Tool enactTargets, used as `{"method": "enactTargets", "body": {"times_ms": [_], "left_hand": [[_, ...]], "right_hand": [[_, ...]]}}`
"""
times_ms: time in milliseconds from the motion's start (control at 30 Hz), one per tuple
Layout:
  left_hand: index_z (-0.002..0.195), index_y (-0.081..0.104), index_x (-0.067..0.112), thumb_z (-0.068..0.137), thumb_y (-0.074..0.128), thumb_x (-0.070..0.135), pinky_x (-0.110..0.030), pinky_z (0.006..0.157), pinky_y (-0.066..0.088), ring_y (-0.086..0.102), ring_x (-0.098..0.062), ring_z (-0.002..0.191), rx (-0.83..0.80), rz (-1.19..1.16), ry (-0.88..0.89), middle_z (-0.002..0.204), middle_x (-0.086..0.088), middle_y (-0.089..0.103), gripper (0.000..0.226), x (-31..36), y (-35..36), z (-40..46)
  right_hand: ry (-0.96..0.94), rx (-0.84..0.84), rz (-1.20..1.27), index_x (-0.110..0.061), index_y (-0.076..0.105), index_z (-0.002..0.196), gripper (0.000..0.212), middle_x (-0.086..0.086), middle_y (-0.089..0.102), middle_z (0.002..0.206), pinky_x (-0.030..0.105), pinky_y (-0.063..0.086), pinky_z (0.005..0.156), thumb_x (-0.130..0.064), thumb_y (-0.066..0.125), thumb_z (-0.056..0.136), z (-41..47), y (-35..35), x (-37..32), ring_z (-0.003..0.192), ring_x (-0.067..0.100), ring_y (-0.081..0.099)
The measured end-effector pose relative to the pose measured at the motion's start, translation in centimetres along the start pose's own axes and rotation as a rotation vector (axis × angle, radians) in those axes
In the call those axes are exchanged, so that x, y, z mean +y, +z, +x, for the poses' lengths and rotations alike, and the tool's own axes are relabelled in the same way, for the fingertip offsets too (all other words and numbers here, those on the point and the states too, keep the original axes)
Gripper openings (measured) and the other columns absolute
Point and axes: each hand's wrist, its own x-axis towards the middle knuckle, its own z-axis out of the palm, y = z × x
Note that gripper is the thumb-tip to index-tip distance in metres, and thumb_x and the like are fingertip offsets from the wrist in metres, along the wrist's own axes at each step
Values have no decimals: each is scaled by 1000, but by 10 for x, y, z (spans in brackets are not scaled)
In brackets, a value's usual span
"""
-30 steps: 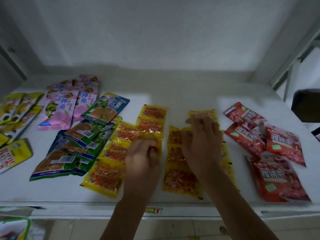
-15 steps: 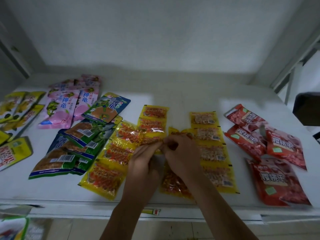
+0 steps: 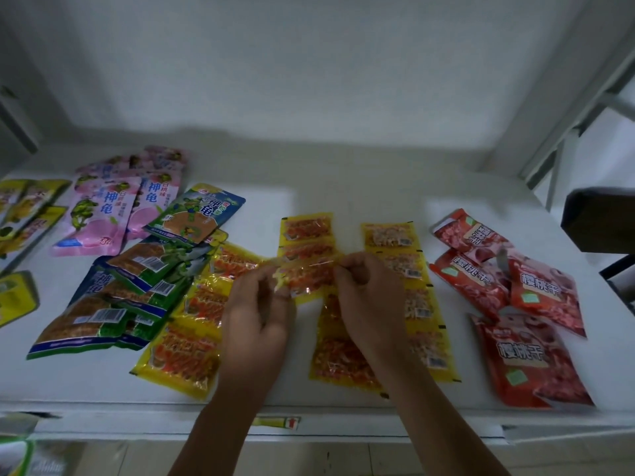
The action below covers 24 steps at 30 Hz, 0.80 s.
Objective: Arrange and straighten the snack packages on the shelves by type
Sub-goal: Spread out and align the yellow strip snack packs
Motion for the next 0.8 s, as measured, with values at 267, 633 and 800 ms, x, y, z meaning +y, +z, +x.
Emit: {"method": "enactTargets", "body": {"times_ms": [267, 633, 800], "left_hand": [[92, 59, -16, 103, 61, 31, -16, 59, 51, 63, -15, 60, -131, -437, -387, 66, -16, 65, 48, 22, 15, 10], [77, 37, 10, 97, 68, 10, -29, 57, 50, 61, -17, 55, -69, -392, -286, 66, -34, 50, 37, 19, 6, -4], [75, 42, 3, 95, 71, 15, -25, 53, 50, 62, -14, 48, -84, -334, -201, 67, -41, 49, 37, 21, 11, -5]], "right_hand": [[-5, -148, 156, -24, 70, 95, 6, -11, 71, 89, 13, 50, 69, -27, 75, 95, -15, -5, 3, 84, 0, 67], [-157, -162, 108, -34, 73, 96, 1, -15, 74, 88, 24, 54, 73, -34, 73, 96, -24, 1, 20, 85, 3, 70], [-143, -106, 158, -29, 75, 96, 5, -17, 72, 85, 17, 49, 69, -25, 72, 97, -24, 1, 27, 81, 4, 69]]}}
